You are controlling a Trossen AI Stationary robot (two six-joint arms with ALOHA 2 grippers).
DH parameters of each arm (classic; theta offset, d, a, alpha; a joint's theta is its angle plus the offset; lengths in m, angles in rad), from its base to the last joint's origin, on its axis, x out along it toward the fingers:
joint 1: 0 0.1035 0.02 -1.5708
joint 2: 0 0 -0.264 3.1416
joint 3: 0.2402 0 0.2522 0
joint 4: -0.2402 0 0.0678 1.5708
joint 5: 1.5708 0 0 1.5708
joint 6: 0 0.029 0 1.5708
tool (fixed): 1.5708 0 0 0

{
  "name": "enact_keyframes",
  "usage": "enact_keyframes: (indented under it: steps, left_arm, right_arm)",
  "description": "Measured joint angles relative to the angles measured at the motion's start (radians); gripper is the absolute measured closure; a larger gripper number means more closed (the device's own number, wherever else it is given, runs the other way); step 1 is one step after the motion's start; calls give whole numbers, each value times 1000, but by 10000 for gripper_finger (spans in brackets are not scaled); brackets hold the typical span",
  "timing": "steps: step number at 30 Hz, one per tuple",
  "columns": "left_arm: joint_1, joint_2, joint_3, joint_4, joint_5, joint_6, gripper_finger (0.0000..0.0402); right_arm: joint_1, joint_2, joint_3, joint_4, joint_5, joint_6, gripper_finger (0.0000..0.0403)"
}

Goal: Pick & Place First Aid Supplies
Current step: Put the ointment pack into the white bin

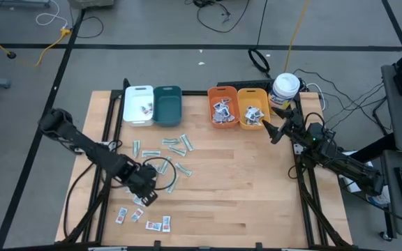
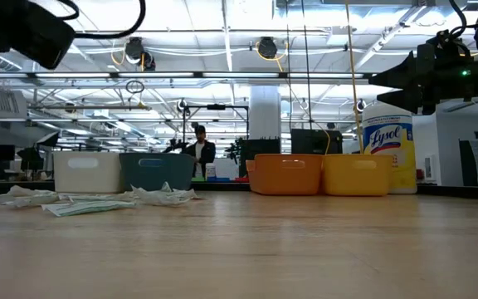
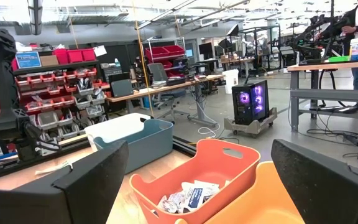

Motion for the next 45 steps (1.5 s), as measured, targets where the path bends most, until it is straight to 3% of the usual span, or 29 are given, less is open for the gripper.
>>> enact_keyframes:
  steps: [12,15,18,27,39,45]
  left_arm:
    - [4,-131,0,-71,-32,-173,400]
    - [58,-156,0,-139,-31,-214,401]
    - [164,-173,0,-211,-36,-194,401]
    - [569,-219,1,-359,-35,51,401]
    - [1136,-204,1,-386,-10,362,401]
    - [1341,-137,2,-385,25,528,401]
  right_arm:
    - [0,0,0,0,0,0,11]
    - [0,0,0,0,0,0,11]
    - [0,0,0,0,0,0,11]
    - [0,0,0,0,0,0,11]
    - [0,0,0,0,0,0,11]
    - [0,0,0,0,0,0,11]
